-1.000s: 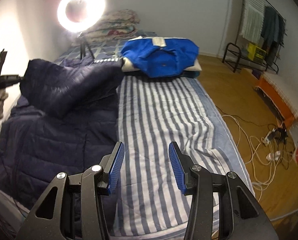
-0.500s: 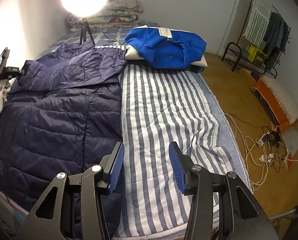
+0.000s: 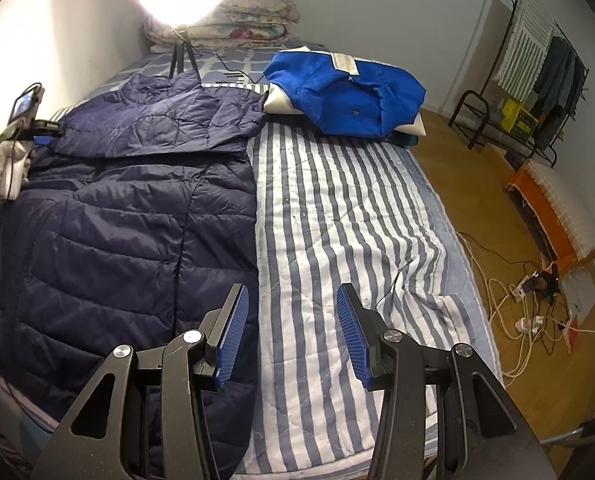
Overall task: Fold large clothes
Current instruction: 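Fold the held sleeve across the jacket body and release with the left gripper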
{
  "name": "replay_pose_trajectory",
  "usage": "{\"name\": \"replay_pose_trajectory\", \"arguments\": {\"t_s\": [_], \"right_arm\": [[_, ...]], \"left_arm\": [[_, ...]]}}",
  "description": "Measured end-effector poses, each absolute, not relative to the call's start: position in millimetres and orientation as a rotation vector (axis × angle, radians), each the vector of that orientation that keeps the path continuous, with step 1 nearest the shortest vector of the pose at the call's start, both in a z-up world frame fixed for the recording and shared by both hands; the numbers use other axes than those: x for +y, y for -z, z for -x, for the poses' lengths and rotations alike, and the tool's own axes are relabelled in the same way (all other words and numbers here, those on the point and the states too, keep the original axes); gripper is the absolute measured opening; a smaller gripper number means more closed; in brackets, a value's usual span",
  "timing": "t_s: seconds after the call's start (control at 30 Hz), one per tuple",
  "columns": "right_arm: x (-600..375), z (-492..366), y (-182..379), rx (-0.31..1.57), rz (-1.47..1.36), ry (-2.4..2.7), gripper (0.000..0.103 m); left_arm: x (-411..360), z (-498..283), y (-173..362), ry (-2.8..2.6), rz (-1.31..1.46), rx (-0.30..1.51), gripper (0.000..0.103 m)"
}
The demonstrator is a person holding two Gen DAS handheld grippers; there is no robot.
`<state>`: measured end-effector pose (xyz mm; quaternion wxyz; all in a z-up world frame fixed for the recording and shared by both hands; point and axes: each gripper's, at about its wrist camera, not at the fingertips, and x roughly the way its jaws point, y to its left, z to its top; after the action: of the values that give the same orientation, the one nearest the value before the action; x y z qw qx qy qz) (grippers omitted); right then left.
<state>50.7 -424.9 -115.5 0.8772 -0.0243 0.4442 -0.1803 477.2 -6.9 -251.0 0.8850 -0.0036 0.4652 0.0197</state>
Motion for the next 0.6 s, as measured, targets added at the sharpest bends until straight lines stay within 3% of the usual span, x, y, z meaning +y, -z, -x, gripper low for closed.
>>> {"name": "replay_pose_trajectory", "arguments": {"t_s": [0.4, 0.5, 0.6], "right_arm": [[-423, -49, 117, 0.858, 0.006, 0.287, 0.045], [-425, -43, 128, 0.855, 0.004, 0.263, 0.059], [-427, -35, 139, 0.867, -0.003, 0.221, 0.059]], "left_arm": [[62, -366, 168, 0.123, 0.086, 0.916, 0.064], [79, -317, 152, 0.154, 0.096, 0.917, 0.068], [90, -267, 149, 0.184, 0.076, 0.945, 0.069]]}}
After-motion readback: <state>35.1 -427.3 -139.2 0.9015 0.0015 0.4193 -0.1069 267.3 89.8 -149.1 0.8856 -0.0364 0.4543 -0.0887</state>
